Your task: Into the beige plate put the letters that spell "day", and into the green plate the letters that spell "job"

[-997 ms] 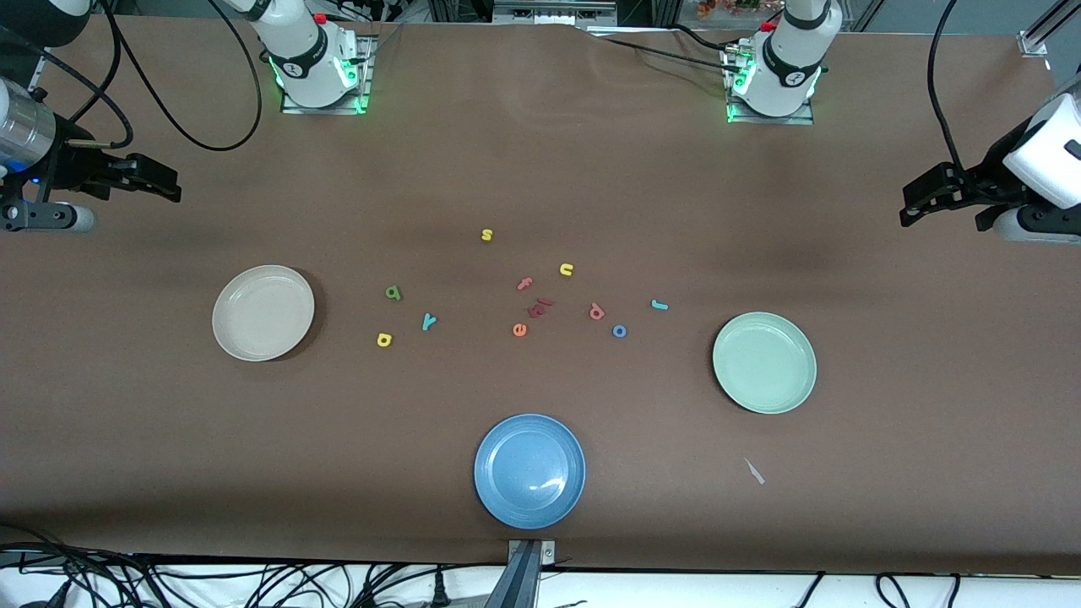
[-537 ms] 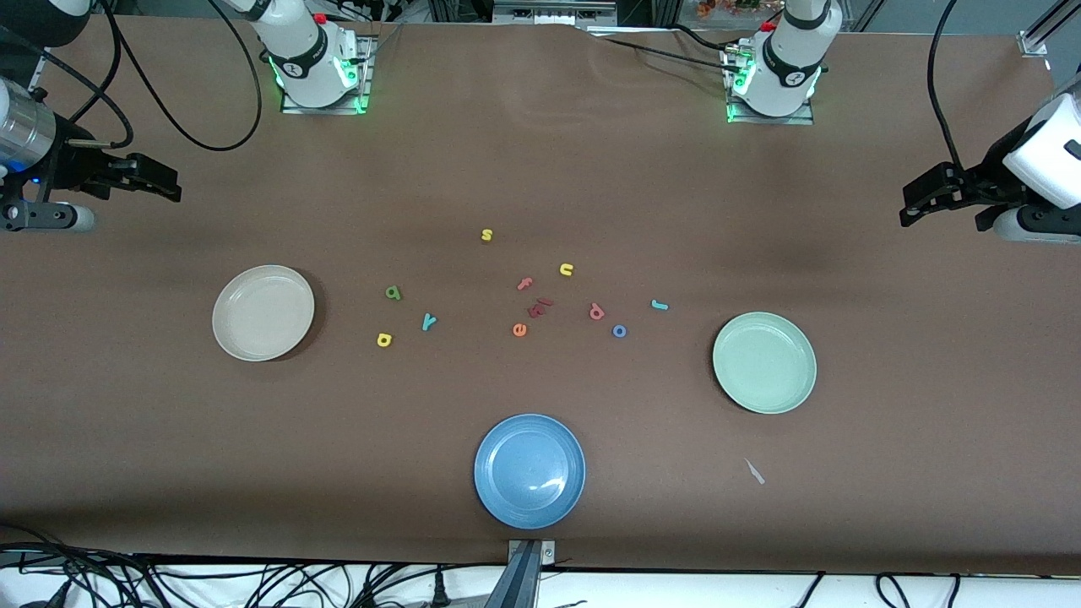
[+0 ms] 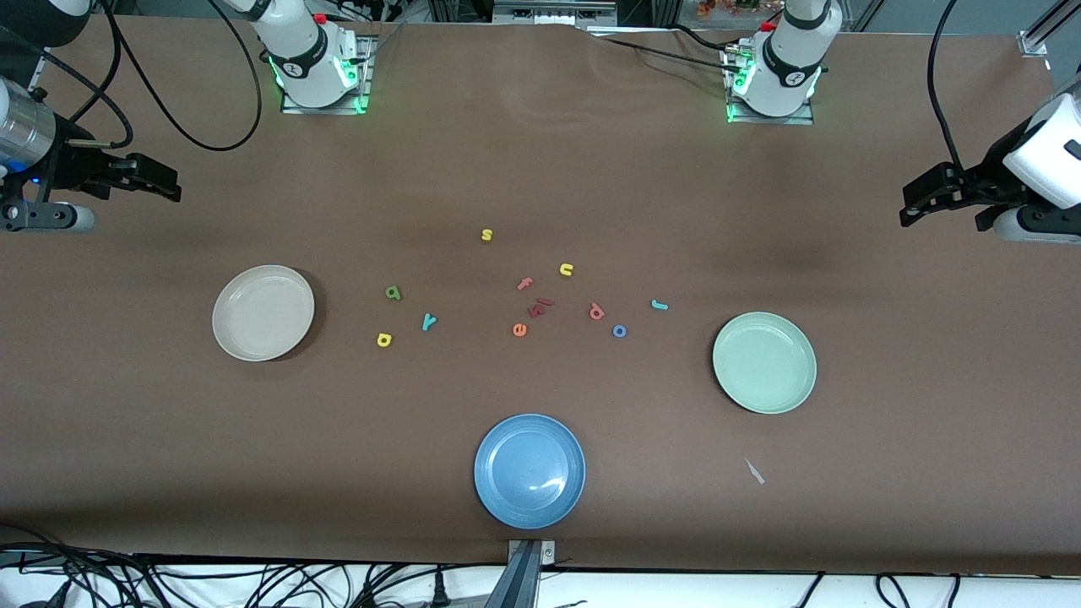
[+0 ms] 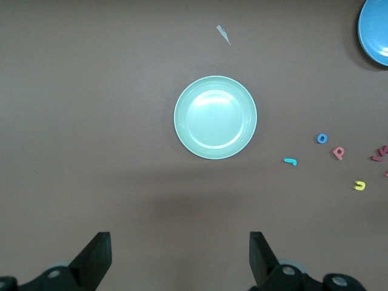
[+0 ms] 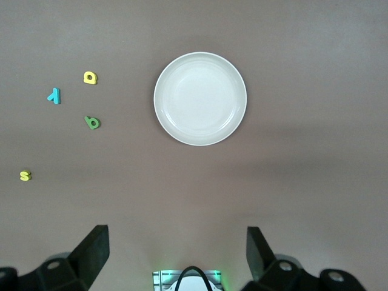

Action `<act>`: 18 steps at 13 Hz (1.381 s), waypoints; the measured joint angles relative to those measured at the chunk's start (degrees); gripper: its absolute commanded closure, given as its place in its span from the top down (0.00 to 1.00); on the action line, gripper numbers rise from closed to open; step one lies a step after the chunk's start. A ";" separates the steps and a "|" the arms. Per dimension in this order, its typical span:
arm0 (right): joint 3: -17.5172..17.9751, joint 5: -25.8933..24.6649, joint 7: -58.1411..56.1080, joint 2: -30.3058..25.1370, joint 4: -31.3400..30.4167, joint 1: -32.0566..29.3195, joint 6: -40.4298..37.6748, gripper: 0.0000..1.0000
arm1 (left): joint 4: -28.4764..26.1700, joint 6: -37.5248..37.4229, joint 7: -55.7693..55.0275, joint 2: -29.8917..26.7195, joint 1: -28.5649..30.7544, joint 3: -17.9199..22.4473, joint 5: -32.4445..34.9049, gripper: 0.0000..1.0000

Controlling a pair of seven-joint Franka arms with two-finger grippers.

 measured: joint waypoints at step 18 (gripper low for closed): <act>0.86 0.40 1.43 0.68 -0.02 2.98 -2.31 1.00 | -0.02 2.88 -0.03 12.27 -5.03 -7.00 -0.09 1.00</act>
